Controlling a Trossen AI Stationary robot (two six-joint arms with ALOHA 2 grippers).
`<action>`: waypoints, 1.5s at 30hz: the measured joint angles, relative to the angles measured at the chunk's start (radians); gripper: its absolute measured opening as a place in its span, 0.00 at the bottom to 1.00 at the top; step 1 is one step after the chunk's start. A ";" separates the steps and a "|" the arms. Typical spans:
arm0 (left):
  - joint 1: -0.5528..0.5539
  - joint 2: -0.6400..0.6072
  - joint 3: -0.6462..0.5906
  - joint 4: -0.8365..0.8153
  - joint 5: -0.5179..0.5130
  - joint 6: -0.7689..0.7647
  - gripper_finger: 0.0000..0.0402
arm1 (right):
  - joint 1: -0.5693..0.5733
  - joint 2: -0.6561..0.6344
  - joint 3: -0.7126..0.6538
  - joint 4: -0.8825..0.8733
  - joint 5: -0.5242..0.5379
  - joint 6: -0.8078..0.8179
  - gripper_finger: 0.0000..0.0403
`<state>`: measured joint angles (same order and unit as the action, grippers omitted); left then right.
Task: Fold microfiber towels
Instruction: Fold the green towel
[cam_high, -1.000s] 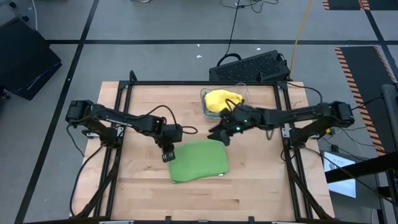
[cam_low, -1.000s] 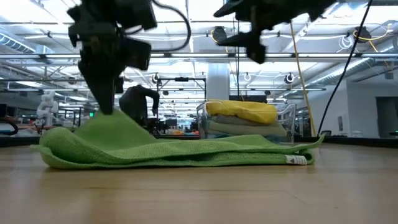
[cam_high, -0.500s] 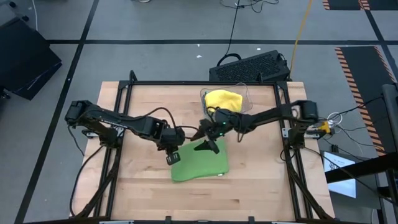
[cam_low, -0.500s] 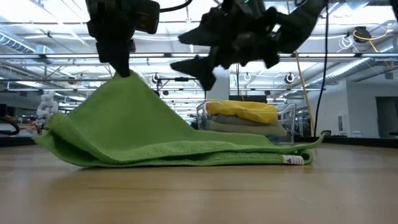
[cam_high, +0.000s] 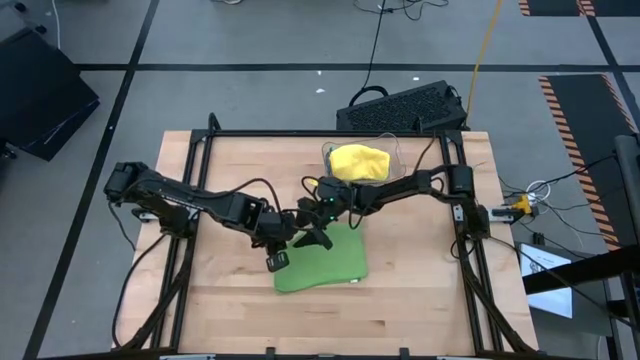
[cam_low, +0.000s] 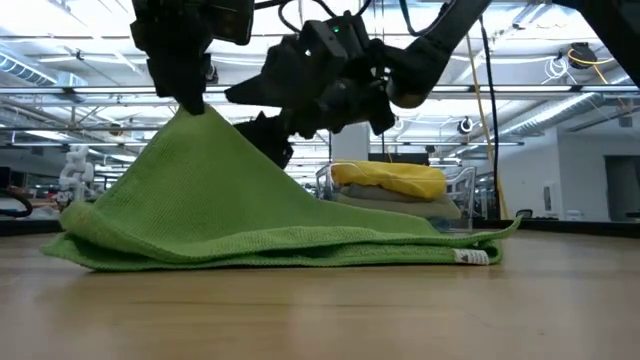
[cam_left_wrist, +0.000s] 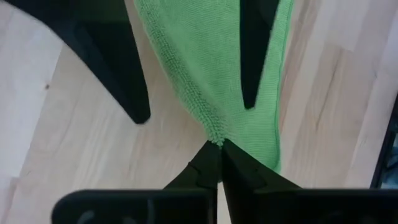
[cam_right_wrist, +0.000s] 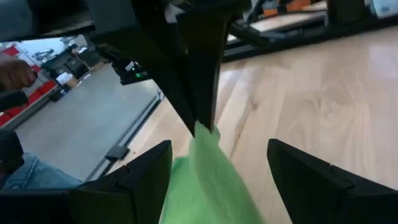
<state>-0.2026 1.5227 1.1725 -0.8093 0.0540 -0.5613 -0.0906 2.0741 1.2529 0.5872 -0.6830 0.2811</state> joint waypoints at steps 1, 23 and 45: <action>-0.001 0.000 0.000 0.000 0.000 0.000 0.02 | 0.000 0.007 0.004 0.010 0.000 -0.008 0.63; -0.001 0.000 0.000 0.005 -0.012 -0.152 0.05 | 0.021 0.036 0.002 0.007 0.050 -0.076 0.02; -0.358 0.000 -0.484 0.659 -0.085 -1.397 0.64 | 0.013 0.009 0.001 -0.069 0.048 -0.139 0.01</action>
<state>-0.5602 1.5223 0.6888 -0.1501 -0.0308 -1.9581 -0.0772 2.0834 1.2537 0.5181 -0.6347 0.1417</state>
